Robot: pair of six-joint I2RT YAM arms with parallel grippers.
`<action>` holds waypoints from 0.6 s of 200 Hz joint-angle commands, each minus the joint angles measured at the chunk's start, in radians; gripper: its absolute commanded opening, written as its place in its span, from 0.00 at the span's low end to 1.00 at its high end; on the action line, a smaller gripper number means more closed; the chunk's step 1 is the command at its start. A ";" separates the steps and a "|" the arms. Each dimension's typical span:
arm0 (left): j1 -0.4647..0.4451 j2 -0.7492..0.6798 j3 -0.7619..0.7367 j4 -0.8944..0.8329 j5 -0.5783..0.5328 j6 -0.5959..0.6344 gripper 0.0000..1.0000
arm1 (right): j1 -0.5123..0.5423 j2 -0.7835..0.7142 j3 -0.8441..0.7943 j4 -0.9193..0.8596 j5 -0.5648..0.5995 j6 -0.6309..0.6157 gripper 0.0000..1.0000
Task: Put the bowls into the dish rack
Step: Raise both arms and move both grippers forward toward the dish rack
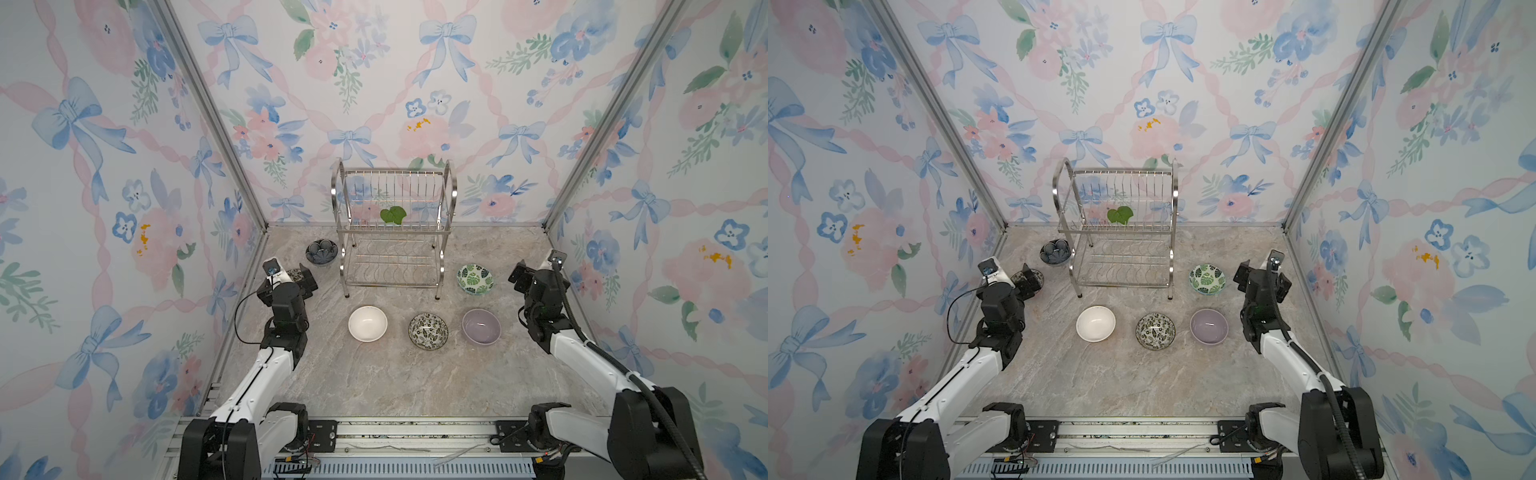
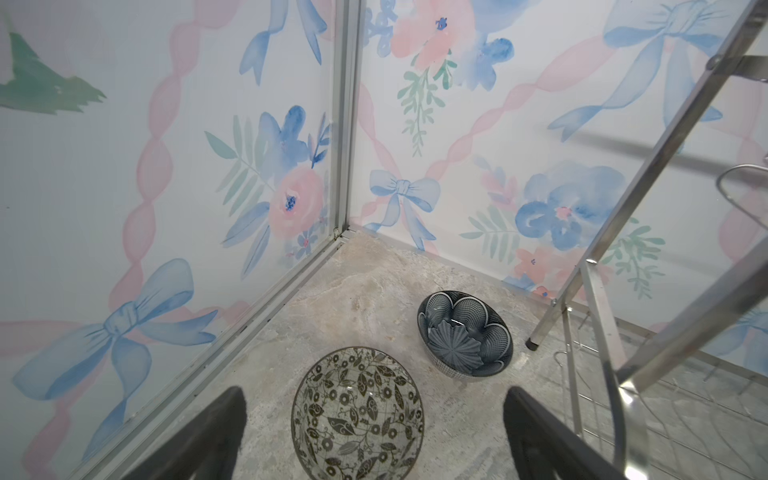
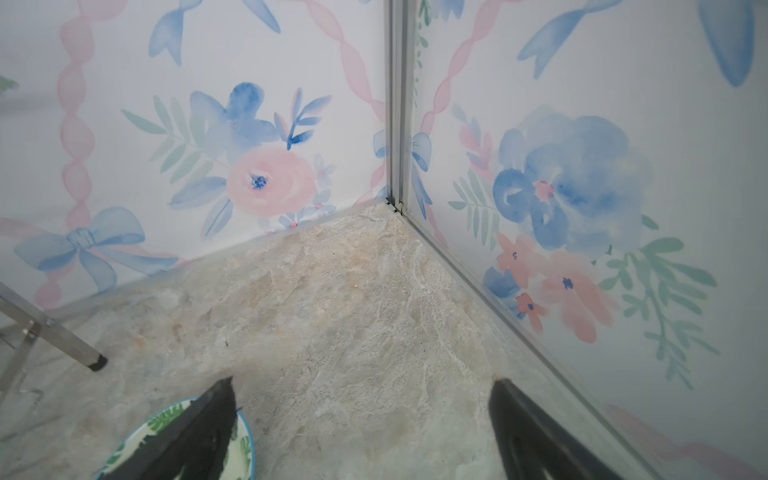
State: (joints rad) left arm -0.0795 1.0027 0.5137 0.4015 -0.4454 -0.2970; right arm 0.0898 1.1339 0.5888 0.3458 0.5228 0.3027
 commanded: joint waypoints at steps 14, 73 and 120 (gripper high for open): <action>-0.043 -0.099 0.065 -0.206 0.221 -0.060 0.98 | -0.136 -0.196 -0.139 -0.065 -0.326 0.376 0.96; -0.131 -0.120 0.209 -0.332 0.322 -0.057 0.98 | 0.283 -0.142 0.088 -0.254 -0.226 0.047 0.97; -0.142 -0.146 0.159 -0.404 0.293 -0.095 0.98 | 0.541 0.114 0.224 -0.399 -0.058 -0.063 0.97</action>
State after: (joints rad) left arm -0.2104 0.8730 0.6827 0.0792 -0.1379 -0.3534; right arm 0.5476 1.1728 0.7753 0.0952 0.3431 0.3386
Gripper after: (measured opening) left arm 0.980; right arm 0.966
